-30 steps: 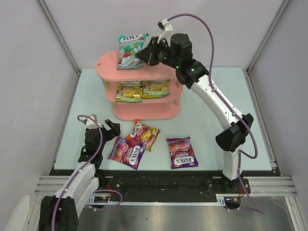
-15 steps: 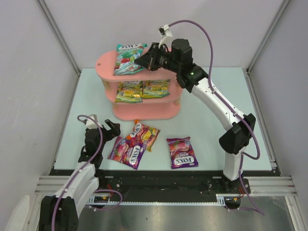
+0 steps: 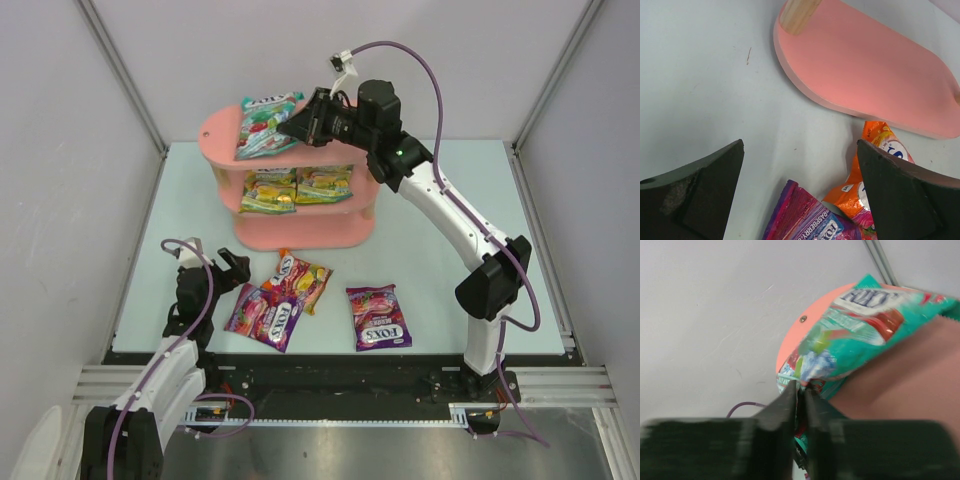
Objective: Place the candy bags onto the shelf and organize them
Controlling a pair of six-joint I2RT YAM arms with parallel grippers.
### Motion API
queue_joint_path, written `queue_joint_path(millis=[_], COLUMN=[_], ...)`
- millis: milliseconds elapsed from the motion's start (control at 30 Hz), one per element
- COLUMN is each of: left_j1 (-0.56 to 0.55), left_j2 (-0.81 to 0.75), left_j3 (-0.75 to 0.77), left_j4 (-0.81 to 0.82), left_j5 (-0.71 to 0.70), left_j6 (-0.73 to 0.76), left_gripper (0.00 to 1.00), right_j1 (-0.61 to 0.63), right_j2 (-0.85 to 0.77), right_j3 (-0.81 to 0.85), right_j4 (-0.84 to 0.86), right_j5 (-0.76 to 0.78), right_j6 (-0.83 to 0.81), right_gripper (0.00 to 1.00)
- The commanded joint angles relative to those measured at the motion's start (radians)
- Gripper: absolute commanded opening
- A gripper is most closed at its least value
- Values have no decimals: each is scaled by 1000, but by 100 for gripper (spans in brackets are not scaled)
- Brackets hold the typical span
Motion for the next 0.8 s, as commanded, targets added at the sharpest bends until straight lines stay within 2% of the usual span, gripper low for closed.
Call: queue_joint_path(millis=[0, 33, 67, 167, 267, 433, 567, 767], left_j1=[7, 9, 7, 7, 9, 9, 9, 7], left_j2=[0, -1, -1, -3, -3, -1, -1, -4], left_j3=[22, 20, 20, 20, 20, 20, 20, 19], left_j4=[30, 30, 30, 31, 30, 30, 30, 30], left_j5=[11, 11, 11, 11, 12, 12, 11, 11], left_j6=[-14, -15, -15, -15, -15, -15, -15, -15], left_gripper=[100, 100, 100, 100, 100, 100, 100, 100], right_j1=[-3, -3, -3, -4, -13, -33, -39, -26], right_j2=[-14, -15, -23, -47, -70, -196, -338, -645], right_j3=[12, 8, 5, -13, -30, -114, -263, -681], right_j4=[80, 80, 76, 62, 34, -19, -32, 54], right_j5=[-39, -41, -38, -18, 5, 89, 165, 128], right_j6=[13, 10, 1, -25, -62, -149, -222, -344], right_gripper=[29, 35, 46, 59, 65, 70, 73, 74])
